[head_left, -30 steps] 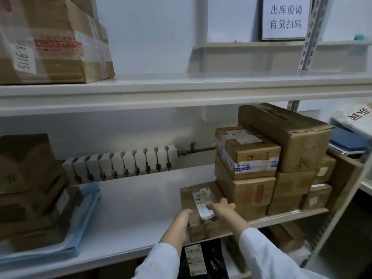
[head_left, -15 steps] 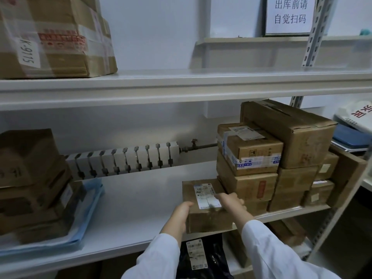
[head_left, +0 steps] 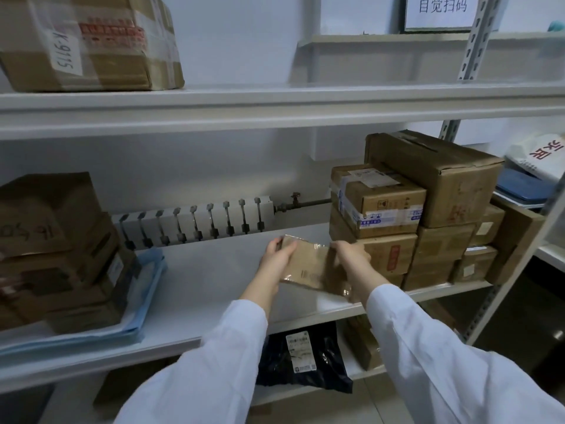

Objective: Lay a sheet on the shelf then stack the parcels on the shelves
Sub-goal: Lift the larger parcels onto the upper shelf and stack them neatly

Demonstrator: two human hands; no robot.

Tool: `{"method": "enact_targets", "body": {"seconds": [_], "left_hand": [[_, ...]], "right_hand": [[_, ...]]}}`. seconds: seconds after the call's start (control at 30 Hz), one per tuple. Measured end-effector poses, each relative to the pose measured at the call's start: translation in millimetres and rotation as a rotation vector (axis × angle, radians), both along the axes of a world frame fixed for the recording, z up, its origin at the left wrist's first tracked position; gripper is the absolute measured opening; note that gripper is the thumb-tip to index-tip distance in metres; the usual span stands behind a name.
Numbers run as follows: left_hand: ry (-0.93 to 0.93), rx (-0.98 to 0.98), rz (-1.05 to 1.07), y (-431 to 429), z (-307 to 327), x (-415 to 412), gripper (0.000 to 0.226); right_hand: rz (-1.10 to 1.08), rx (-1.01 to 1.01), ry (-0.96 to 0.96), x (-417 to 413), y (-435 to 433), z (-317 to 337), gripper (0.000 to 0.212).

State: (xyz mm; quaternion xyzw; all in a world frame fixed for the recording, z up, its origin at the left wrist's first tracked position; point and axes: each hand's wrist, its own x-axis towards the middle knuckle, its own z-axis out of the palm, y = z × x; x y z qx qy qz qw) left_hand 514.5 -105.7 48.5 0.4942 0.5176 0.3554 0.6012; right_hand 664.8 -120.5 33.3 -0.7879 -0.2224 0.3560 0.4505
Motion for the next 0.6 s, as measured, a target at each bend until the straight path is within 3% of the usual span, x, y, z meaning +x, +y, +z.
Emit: {"method": "enact_targets", "body": {"seconds": [0.17,0.4,0.47,0.6], "left_hand": [[0.010,0.075,-0.101,-15,38,-25,0.066],[0.236,0.265,-0.223,-28,89,-84,0.129],[0.247,0.329,-0.224,-35,110,-102,0.131],[0.254,0.448,-0.179,-49,154,-139,0.105]], "right_hand": [[0.021,0.127,-0.070,-11,-8,32,0.071],[0.235,0.255,-0.308,-35,-24,123,0.057],[0.305,0.280,-0.373,-48,-32,155,0.059],[0.549,0.306,-0.393,-79,-66,215,0.065]]}}
